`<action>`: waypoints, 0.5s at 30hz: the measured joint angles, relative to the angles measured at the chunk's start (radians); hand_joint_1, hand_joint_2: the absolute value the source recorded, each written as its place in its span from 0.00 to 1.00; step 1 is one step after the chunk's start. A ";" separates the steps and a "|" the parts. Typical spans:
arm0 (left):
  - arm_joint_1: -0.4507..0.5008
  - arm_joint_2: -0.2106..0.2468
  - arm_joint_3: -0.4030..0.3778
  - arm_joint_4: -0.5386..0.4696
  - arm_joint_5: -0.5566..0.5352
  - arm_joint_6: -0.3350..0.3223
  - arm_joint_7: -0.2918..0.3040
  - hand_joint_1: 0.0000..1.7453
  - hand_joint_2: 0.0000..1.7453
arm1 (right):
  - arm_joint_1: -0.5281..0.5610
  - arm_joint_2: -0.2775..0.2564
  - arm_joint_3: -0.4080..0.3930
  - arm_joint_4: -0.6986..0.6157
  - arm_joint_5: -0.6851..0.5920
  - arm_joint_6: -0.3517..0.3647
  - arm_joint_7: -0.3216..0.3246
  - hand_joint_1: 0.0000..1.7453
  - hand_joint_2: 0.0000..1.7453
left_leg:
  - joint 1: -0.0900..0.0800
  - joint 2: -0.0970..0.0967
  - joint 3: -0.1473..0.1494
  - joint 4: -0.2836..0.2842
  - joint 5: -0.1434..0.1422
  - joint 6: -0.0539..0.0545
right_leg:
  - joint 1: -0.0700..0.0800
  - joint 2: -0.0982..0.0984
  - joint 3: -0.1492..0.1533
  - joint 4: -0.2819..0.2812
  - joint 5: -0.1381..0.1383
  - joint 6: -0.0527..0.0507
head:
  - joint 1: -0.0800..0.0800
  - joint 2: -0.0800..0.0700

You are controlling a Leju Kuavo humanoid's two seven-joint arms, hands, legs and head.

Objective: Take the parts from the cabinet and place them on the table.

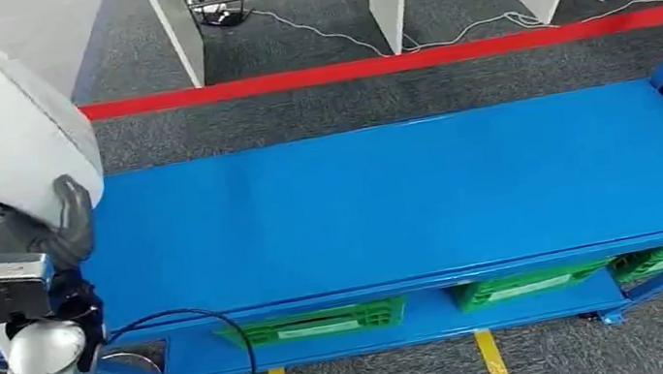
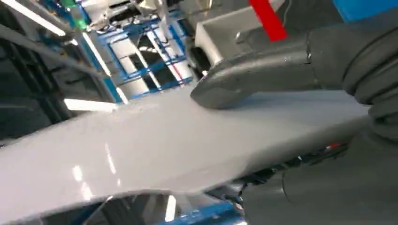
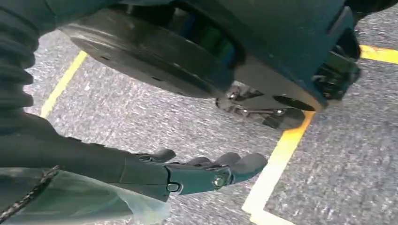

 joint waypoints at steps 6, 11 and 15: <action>0.007 -0.005 0.011 -0.002 -0.025 0.092 -0.018 1.00 1.00 | 0.000 0.001 0.000 0.000 0.004 -0.004 0.002 0.00 1.00 | 0.005 0.003 -0.107 0.303 -0.156 -0.018 | 0.001 -0.004 -0.011 0.001 0.009 -0.015 | -0.007 0.000; -0.001 -0.007 0.018 -0.003 -0.032 0.124 -0.021 1.00 1.00 | -0.002 0.002 0.000 0.000 0.004 -0.007 0.002 0.00 1.00 | -0.002 0.004 0.060 -0.009 -0.038 0.006 | 0.010 -0.004 -0.020 0.004 0.020 -0.002 | -0.006 0.000; 0.000 -0.008 0.021 -0.003 -0.035 0.142 -0.022 1.00 1.00 | -0.001 0.002 0.000 0.000 0.004 -0.008 0.008 0.00 1.00 | -0.002 0.003 0.047 -0.020 -0.022 0.022 | 0.005 -0.005 -0.030 0.001 0.034 0.023 | -0.006 0.000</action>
